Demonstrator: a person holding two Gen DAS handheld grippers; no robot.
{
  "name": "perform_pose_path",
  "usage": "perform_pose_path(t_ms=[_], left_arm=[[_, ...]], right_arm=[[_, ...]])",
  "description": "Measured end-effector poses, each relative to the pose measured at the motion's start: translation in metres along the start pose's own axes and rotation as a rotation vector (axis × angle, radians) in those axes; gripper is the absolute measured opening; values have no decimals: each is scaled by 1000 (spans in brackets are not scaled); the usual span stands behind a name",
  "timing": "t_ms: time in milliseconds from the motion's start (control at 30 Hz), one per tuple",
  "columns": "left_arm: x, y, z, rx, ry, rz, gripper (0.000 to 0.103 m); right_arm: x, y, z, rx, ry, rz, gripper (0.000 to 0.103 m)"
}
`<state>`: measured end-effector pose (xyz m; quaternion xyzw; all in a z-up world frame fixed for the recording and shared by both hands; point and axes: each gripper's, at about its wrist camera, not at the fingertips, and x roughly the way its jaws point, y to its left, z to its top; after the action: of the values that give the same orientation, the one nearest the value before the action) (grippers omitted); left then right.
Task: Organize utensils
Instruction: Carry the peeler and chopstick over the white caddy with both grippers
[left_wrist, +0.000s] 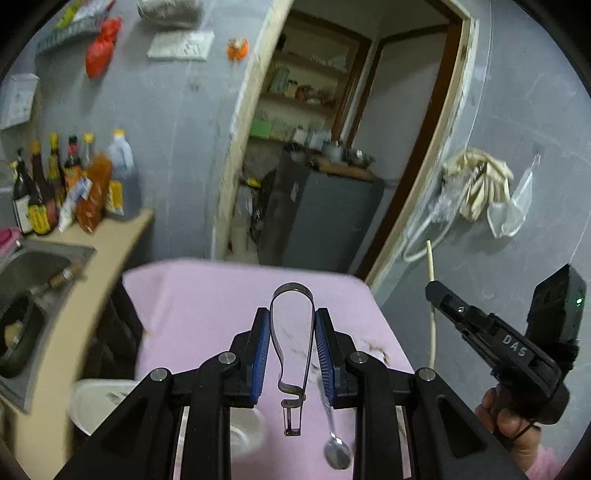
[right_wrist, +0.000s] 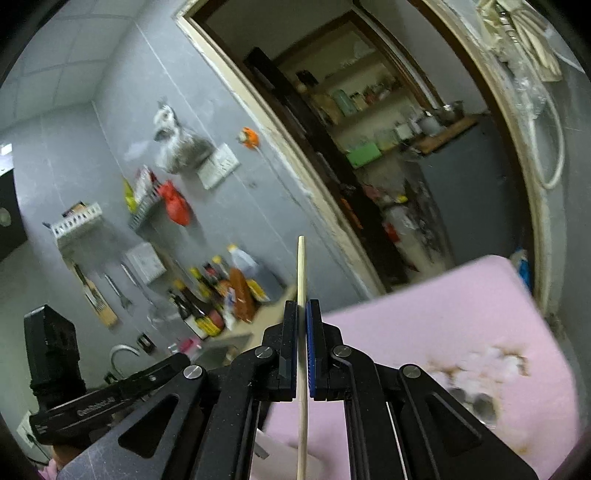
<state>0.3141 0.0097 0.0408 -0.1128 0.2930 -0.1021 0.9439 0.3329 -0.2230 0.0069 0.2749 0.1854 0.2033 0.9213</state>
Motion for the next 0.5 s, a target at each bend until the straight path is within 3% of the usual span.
perform_pose_path(t_ms=[267,500], left_arm=[[-59,72,32,-24,-94,71,23],[-70,127,22,-53,-119,152,23]], right_arm=[[52,63,-21,-3,-50,88,4],[86,84,-56,-34,-40,89,4]])
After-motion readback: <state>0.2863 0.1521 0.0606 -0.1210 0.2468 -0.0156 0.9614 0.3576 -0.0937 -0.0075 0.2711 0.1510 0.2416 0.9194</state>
